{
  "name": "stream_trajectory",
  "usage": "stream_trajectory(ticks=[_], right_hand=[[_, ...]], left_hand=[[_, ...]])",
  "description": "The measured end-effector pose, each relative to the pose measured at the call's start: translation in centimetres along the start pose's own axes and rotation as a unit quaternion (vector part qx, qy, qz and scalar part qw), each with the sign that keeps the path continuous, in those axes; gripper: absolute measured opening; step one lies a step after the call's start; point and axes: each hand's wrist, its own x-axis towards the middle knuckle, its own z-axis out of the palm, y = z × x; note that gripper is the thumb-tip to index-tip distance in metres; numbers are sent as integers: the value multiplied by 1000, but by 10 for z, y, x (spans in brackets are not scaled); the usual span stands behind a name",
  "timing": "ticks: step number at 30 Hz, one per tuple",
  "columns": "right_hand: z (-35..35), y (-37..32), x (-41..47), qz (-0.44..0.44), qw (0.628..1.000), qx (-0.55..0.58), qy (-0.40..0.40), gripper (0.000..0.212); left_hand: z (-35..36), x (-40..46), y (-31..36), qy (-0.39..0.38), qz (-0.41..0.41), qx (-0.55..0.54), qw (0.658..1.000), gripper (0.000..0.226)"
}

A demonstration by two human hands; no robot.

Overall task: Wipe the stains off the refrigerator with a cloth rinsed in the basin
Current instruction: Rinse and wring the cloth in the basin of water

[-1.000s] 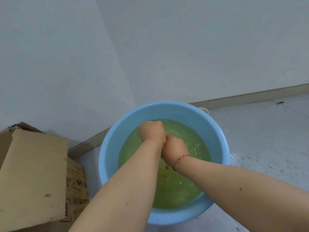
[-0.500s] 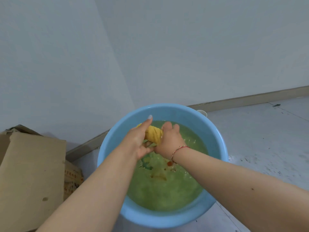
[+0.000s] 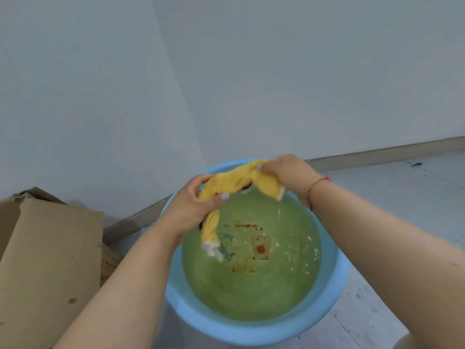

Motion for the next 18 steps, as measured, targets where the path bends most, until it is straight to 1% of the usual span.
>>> stream_trajectory(ticks=[1, 2, 3, 4, 5, 6, 8, 9, 11, 13, 14, 15, 16, 17, 18], right_hand=[[-5, -5, -1, 41, 976, 210, -40, 26], [-10, -7, -2, 62, 915, 390, -87, 40], [-13, -5, -2, 72, 851, 506, -120, 59], [-13, 0, -1, 85, 813, 561, -131, 75], [-10, 5, 0, 100, 811, 561, -133, 84], [-4, 9, 0, 117, 833, 525, -131, 87], [13, 12, -5, 125, 883, 429, -147, 82], [20, 12, -7, 118, 900, 389, -158, 75], [30, 11, -8, 100, 927, 330, -149, 52], [32, 9, -7, 102, 937, 317, -107, 22], [31, 8, -6, 112, 935, 328, -80, 13], [31, 8, -5, 127, 927, 349, -58, 11], [31, 9, -4, 137, 922, 360, -42, 14], [33, 10, -5, 140, 925, 352, -38, 17], [34, 10, -8, 140, 938, 313, -47, 22]], left_hand=[[-3, 0, 0, -32, -8, 0, 999, 58], [-4, 0, 0, -59, -11, -18, 998, 62], [-4, 1, 1, -76, -9, -50, 996, 56], [-1, -1, 5, -82, -6, -95, 992, 42], [3, -1, 8, -75, -12, -132, 988, 26], [8, -3, 11, -68, -24, -154, 985, 21], [13, -3, 13, -68, -57, -172, 981, 37], [16, -3, 13, -74, -69, -180, 978, 43], [18, -5, 17, -70, -93, -189, 975, 46], [19, -5, 21, -52, -101, -182, 977, 47], [20, -5, 22, -41, -103, -177, 978, 47], [21, -5, 22, -29, -101, -164, 981, 47], [21, -4, 21, -16, -95, -142, 985, 48], [22, -4, 19, -5, -81, -101, 992, 50], [23, -4, 17, -3, -63, -52, 997, 50]])
